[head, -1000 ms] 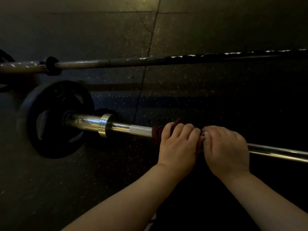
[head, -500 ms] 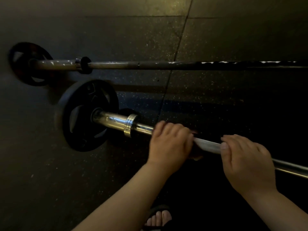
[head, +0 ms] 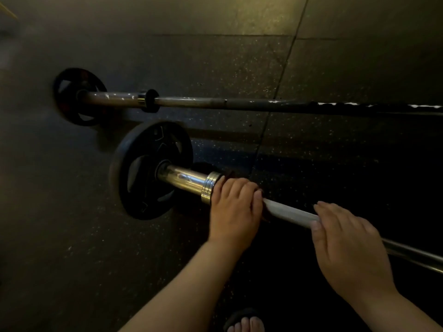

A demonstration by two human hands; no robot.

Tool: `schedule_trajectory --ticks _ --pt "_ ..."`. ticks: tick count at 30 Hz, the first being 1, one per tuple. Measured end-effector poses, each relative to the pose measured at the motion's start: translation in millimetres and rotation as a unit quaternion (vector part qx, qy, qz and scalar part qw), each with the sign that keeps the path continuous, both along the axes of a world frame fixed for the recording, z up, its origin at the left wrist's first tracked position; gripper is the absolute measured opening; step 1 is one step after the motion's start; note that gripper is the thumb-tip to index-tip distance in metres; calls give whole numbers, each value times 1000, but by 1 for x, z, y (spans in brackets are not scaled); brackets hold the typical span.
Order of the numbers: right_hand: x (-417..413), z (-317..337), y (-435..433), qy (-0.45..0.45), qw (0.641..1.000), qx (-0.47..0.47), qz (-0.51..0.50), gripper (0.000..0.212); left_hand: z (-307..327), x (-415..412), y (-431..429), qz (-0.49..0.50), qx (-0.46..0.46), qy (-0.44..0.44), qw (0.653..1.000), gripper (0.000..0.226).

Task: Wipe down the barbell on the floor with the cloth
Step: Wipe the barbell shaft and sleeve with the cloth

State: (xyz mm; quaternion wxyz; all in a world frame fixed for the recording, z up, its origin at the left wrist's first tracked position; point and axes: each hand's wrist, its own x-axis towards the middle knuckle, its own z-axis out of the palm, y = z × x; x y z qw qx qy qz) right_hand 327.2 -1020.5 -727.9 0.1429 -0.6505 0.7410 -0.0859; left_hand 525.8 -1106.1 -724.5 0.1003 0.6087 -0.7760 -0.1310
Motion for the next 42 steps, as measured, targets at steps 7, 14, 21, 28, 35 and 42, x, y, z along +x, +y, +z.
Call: schedule_trajectory --ticks 7,14,21,28,35,42 --pt "11 2 -8 12 999 14 -46 46 -6 -8 16 -61 5 153 986 21" --pt "21 2 -13 -17 996 -28 -80 51 42 61 -24 66 -140 156 976 27" --pt "81 18 -54 -29 995 68 68 61 19 89 -40 -7 -8 91 996 33" --pt "84 12 -58 3 994 87 73 67 18 74 -43 101 -4 145 984 27" --pt "74 0 -48 11 994 31 101 57 15 129 -56 29 20 94 995 27" --pt "77 2 -51 10 995 33 98 56 -13 124 -23 35 -28 69 997 39"
